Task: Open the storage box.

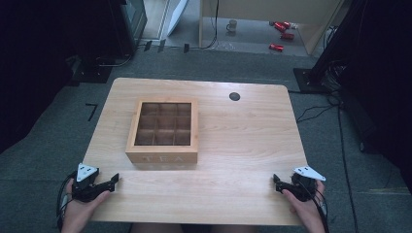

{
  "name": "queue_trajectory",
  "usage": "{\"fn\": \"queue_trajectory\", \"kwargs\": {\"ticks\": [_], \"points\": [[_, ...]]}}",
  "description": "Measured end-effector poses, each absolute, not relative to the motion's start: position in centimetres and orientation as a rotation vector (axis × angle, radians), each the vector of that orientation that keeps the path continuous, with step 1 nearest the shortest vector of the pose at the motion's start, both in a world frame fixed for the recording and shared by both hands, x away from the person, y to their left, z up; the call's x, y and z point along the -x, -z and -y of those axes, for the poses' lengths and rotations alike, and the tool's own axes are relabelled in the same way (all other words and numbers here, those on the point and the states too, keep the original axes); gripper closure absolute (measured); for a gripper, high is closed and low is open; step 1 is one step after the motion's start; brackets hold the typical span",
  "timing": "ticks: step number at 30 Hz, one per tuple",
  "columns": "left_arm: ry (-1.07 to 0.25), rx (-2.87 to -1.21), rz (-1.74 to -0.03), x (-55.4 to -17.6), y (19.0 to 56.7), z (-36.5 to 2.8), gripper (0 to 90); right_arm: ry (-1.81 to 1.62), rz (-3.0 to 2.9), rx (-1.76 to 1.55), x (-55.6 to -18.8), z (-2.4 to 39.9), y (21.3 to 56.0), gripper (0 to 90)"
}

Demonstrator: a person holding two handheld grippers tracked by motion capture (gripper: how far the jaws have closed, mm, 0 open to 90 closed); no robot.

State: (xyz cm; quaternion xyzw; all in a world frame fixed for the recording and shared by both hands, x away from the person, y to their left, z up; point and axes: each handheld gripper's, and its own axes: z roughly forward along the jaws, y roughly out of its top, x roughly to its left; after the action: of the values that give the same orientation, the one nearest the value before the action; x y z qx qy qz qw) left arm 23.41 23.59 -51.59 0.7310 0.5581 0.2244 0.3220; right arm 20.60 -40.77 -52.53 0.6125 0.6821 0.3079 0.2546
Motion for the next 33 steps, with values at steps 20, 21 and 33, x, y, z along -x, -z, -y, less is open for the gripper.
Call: {"fn": "queue_trajectory", "kwargs": {"ticks": [20, 21, 33], "points": [[-0.594, -1.892, -1.373, -24.6, 48.8, -20.5, 22.4, -0.841, -1.829, -1.658, -20.5, 40.6, 52.2, 15.8], [-0.589, -1.891, -1.366, -24.8, 48.7, -20.3, 22.8, -0.892, -1.82, -1.675, -20.6, 40.5, 51.8, 16.0], [-0.546, -1.894, -1.324, -26.5, 48.0, -17.9, 33.1, -1.018, -1.821, -1.656, -21.1, 37.6, 49.7, 18.7]]}}
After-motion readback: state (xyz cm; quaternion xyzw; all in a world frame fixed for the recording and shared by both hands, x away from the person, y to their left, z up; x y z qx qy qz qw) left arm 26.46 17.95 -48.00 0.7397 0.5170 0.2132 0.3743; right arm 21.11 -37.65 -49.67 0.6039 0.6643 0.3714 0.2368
